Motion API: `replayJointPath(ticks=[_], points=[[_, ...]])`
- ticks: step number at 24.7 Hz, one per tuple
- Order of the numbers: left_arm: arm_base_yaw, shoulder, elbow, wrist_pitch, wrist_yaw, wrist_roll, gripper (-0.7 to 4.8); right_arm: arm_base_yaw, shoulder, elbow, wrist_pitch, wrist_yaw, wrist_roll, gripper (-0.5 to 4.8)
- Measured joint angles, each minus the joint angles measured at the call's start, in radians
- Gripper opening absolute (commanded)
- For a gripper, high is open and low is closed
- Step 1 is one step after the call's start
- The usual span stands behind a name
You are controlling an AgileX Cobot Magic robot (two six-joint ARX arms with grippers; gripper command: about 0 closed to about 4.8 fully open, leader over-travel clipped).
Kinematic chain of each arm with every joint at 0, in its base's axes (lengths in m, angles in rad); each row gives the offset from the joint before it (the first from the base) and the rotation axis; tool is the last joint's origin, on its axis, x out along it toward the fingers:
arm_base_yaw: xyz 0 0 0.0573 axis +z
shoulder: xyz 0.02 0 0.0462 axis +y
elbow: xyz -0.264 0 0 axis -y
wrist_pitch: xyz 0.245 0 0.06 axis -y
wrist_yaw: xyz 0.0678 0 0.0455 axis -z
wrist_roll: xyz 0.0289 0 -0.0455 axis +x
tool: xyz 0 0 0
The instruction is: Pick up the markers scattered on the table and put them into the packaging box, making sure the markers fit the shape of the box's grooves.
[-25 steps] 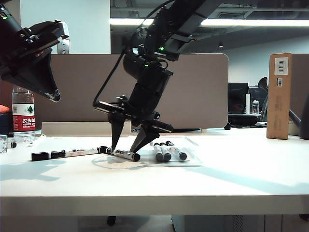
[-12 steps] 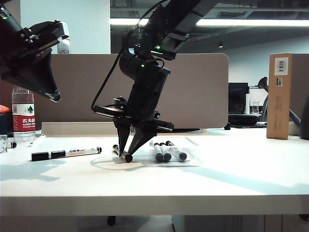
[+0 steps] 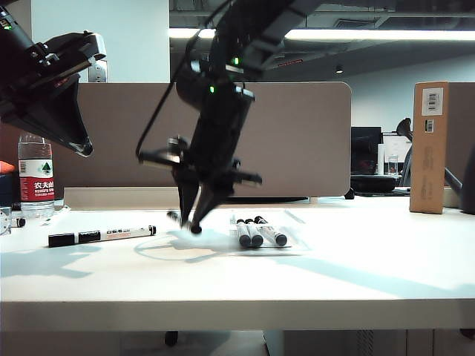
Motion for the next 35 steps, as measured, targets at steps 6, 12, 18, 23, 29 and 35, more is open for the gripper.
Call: replayJointPath(ticks=[6,12,18,23,29,35], points=[[0.0,0.0,0.0,0.0,0.0,0.0,-0.01,-0.043,-0.004,0.222,-0.155,0.079,0.0,-0.03],[-0.001,0.001,0.0,0.131,0.215,0.0,-0.01,-0.137,-0.004,0.28,-0.438,0.111,0.037,-0.02],[-0.022,0.01,0.0,0.234,0.328,-0.044,-0.01,-0.159,-0.004,0.28,-0.579,0.193,0.045,-0.02],[-0.067,0.02,0.0,0.237,0.378,-0.049,-0.01,-0.158,-0.004,0.279,-0.58,0.138,0.066,-0.02],[-0.064,0.02,0.0,0.242,0.349,-0.049,-0.01,-0.157,-0.004,0.256,-0.578,0.148,0.075,-0.02],[-0.064,0.02,0.0,0.242,0.339,-0.049,-0.01,-0.157,-0.002,0.253,-0.576,0.148,0.075,0.12]])
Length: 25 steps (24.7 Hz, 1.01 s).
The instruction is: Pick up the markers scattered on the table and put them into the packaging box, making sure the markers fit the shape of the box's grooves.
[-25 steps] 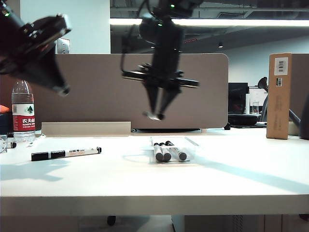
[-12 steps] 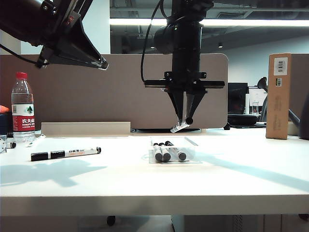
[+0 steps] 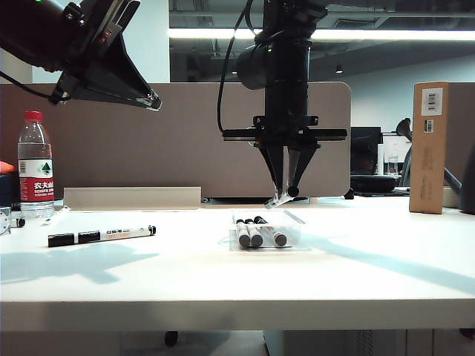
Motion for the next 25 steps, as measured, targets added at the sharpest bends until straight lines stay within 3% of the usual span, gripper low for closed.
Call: replayJointPath(ticks=[2,6,8,19,21,23,25], points=[[0.0,0.0,0.0,0.0,0.0,0.0,-0.01,0.0,0.0,0.0,0.01,0.0,0.0,0.64],[0.0,0.0,0.0,-0.001,0.0,0.0,-0.01,0.0,0.001,0.0,0.021,0.0,0.0,0.72],[0.0,0.0,0.0,-0.001,0.0,0.0,-0.01,0.0,0.002,0.0,0.021,0.0,0.0,1.16],[0.0,0.0,0.0,-0.001,-0.001,0.0,-0.01,0.0,0.002,0.0,0.017,-0.001,0.0,1.17],[0.0,0.0,0.0,-0.001,-0.022,0.0,0.07,-0.001,0.002,0.0,0.039,-0.071,0.0,1.17],[0.002,-0.001,0.0,-0.007,-0.079,0.0,0.63,0.003,0.002,0.0,0.073,-0.131,0.001,1.18],[0.015,-0.008,0.0,-0.026,-0.142,0.001,0.66,0.011,0.002,0.0,0.111,-0.181,0.001,1.18]])
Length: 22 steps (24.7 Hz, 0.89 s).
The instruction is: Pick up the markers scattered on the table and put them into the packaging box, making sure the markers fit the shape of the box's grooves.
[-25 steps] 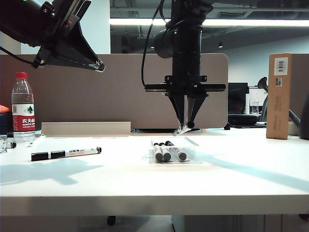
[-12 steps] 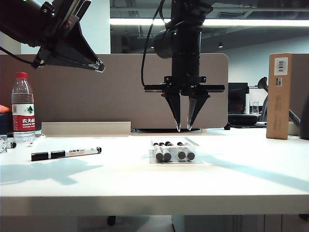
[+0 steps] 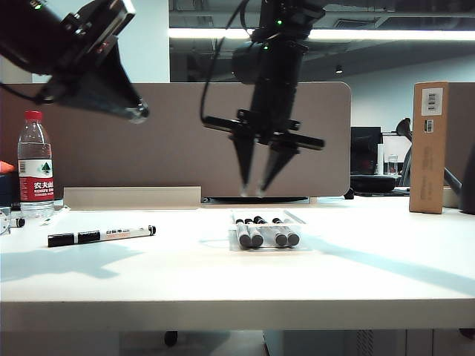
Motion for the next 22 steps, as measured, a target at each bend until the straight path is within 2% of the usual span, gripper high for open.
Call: replayJointPath(ticks=[3,6,8,13,15,17,18,21,22], points=[[0.089,-0.05,0.0,-0.022,-0.051,0.003,0.66,0.037,0.0,0.0,0.084,-0.089,0.005,1.24],[0.169,-0.081,0.0,-0.044,0.003,-0.001,0.66,0.097,0.014,0.003,0.219,-0.177,0.007,1.48],[0.186,-0.087,0.0,-0.072,0.029,0.0,0.66,0.125,0.048,0.005,0.27,-0.235,-0.009,1.6],[0.186,-0.099,0.0,-0.137,0.051,-0.001,0.66,0.124,0.1,-0.003,0.266,-0.248,-0.129,2.45],[0.186,-0.109,0.0,-0.147,0.056,-0.001,0.66,0.114,0.1,-0.002,0.266,-0.248,-0.18,2.53],[0.186,-0.124,0.0,-0.147,0.07,0.0,0.66,0.105,0.095,0.0,0.282,-0.243,-0.241,2.82],[0.186,-0.136,0.0,-0.147,0.072,0.0,0.66,0.101,0.094,0.005,0.3,-0.238,-0.311,2.85],[0.186,-0.152,0.0,-0.147,0.074,0.003,0.66,0.105,0.096,0.016,0.32,-0.238,-0.372,2.9],[0.186,-0.157,0.0,-0.147,0.074,0.003,0.66,0.107,0.095,0.016,0.328,-0.238,-0.394,3.05]])
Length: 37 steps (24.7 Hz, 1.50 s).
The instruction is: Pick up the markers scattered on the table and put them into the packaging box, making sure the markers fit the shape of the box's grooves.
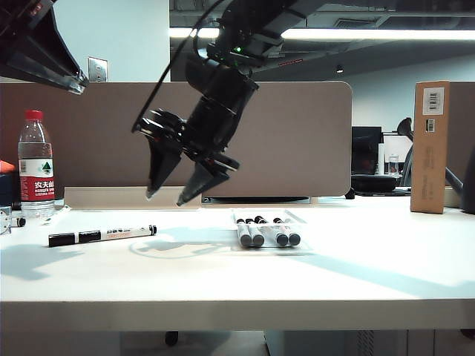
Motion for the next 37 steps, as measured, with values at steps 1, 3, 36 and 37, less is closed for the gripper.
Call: replayJointPath(ticks=[1,3,36,37], points=[[0.0,-0.004,0.0,0.0,0.007,0.0,0.66,0.003,-0.001,0.0,0.01,0.0,-0.033,3.26],[0.0,-0.01,0.0,-0.001,0.02,0.0,0.66,0.005,-0.002,0.0,0.013,-0.001,-0.106,3.63],[-0.063,0.737,0.535,-0.26,-0.28,0.409,3.88,-0.221,-0.318,0.001,-0.293,-0.035,-0.175,3.67],[-0.063,0.763,0.565,-0.282,-0.278,0.409,3.61,-0.221,-0.318,0.001,-0.285,-0.035,-0.176,3.67]])
